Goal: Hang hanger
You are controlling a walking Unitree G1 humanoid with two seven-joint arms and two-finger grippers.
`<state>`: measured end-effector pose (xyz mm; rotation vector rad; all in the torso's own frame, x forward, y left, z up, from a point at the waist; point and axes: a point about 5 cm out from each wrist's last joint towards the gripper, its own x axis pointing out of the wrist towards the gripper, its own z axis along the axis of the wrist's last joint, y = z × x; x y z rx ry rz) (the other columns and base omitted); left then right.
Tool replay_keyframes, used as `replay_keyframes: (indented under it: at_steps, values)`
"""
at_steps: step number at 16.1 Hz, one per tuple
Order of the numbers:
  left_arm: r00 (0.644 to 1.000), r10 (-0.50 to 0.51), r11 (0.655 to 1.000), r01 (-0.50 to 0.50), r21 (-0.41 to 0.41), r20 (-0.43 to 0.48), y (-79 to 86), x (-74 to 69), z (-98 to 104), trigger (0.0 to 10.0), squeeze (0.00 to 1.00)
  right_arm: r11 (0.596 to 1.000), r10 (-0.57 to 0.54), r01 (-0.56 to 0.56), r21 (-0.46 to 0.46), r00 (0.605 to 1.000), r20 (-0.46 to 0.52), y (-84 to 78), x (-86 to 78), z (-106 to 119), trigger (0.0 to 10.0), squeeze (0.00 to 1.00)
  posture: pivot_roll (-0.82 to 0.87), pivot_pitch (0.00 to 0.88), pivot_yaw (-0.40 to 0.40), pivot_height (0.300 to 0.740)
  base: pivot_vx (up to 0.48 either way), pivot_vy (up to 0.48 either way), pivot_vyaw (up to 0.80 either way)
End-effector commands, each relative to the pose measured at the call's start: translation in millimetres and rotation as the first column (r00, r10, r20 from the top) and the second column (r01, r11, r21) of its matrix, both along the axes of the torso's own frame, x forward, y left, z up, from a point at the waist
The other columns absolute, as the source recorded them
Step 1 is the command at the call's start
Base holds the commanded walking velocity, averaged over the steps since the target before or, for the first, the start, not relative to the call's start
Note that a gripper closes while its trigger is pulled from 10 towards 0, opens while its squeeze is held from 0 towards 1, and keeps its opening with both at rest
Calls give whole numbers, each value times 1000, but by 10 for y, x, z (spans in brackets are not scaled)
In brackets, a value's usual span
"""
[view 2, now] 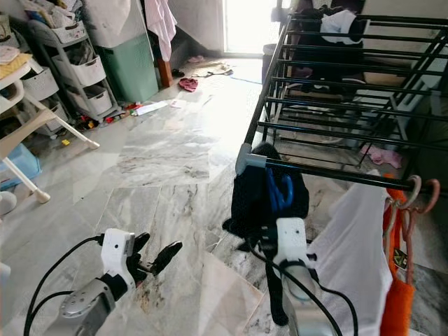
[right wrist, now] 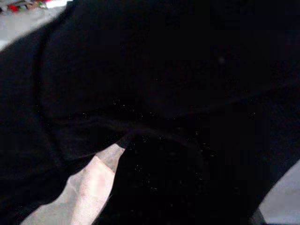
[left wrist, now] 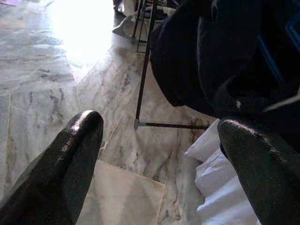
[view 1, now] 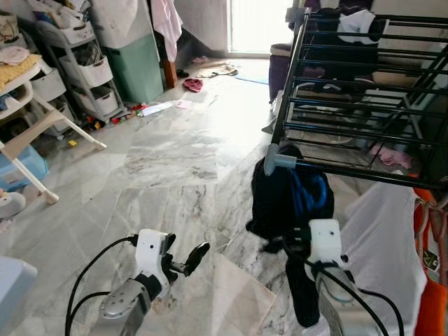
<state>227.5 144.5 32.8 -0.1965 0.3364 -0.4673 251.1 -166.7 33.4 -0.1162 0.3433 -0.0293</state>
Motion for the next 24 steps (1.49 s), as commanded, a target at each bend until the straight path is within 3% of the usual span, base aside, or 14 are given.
replay_keyframes:
  at_steps: [1, 4, 5, 11, 19, 21, 24]
  values:
    - [1000, 3, 1000, -3, 13, -2, 33, 11, -4, 10000, 0, 1000, 1, -1, -4, 996, 90, -7, 46, 167, 10000, 0, -154, 0, 58, 740, 0, 0, 0]
    - [1000, -1, 1000, 1, 4, -3, 13, 23, 3, 10000, 0, 1000, 13, -11, -18, 996, 92, -33, -54, 140, 10000, 0, -154, 0, 62, 740, 0, 0, 0]
    - [1000, -16, 1000, 16, 4, -4, 4, 24, -1, 10000, 0, 996, 62, -48, -81, 981, 181, -18, -90, 247, 10000, 0, -161, 0, 67, 740, 0, 0, 0]
    - [999, -32, 999, 32, 16, -10, 35, 55, -45, 10000, 0, 998, 49, -40, -40, 964, 262, 70, 43, 444, 10000, 0, -160, 0, 71, 740, 0, 0, 0]
    - [999, -36, 999, 36, 15, -18, 21, 74, -151, 10000, 0, 997, 29, -42, 65, 981, 193, 244, 466, 496, 10000, 0, -158, 0, 72, 740, 0, 0, 0]
    - [999, -39, 999, 39, 20, -26, 28, 75, -218, 10000, 0, 996, 2, -13, 92, 994, 109, 297, 571, 411, 10000, 0, -151, 0, 70, 740, 0, 0, 0]
    - [999, -38, 999, 39, 21, -28, 36, 75, -261, 10000, 0, 994, -27, 21, 105, 998, 58, 329, 655, 386, 10000, 0, -147, 0, 66, 740, 0, 0, 0]
